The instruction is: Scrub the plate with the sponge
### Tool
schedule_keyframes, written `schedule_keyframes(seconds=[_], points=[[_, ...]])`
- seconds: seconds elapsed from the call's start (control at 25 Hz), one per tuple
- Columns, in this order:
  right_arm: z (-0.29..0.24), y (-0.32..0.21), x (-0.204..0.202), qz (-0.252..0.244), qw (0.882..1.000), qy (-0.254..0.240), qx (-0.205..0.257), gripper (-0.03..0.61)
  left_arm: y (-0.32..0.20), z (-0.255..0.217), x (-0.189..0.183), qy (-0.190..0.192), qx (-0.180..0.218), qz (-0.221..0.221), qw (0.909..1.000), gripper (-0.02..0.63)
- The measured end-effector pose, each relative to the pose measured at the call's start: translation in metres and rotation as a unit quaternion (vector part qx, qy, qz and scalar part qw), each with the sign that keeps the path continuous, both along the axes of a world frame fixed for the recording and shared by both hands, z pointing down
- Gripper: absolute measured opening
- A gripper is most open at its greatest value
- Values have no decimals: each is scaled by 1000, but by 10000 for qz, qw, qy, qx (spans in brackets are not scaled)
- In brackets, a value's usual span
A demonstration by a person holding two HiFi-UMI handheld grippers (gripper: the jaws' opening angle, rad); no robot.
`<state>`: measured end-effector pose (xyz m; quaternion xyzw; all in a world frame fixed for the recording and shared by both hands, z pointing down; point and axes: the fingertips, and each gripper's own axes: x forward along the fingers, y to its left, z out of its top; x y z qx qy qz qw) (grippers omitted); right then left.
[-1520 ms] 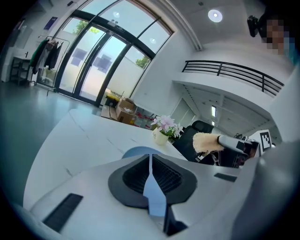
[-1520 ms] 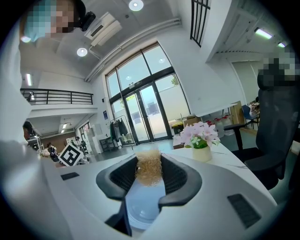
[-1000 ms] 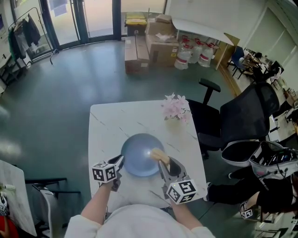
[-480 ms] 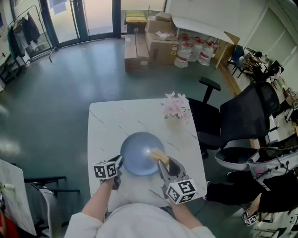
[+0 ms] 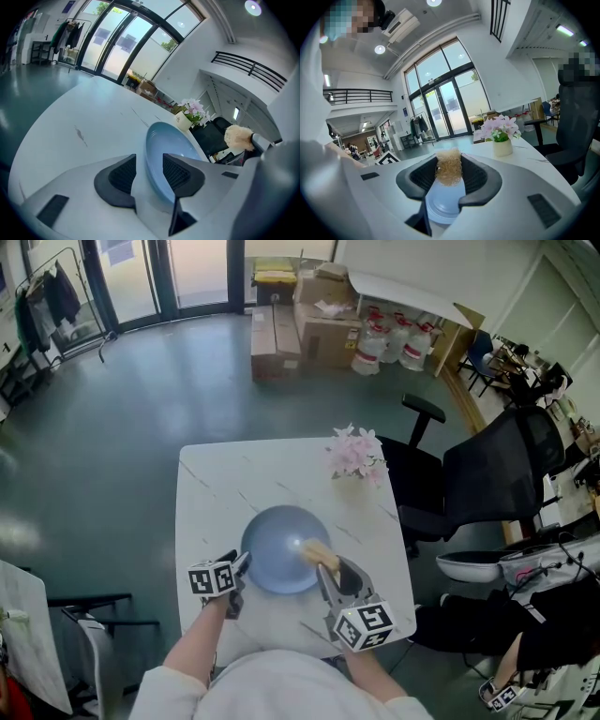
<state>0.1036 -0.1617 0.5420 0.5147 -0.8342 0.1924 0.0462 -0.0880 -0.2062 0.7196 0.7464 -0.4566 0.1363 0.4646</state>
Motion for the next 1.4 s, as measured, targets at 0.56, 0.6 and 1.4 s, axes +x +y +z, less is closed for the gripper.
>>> schedule_keyframes(seconds=[0.56,0.6,1.4], points=[[5,-2,5,54,10000,20,-51,146,-9,21,11,-179,-399,299,9986,169],[5,-2,5,63,10000,22,-57,146,-9,22,11,-183,-421,308,9985,163],[1,-2,0,-34,10000,59,-15,146,-12,11,14,196,-437,-175,9987,43]])
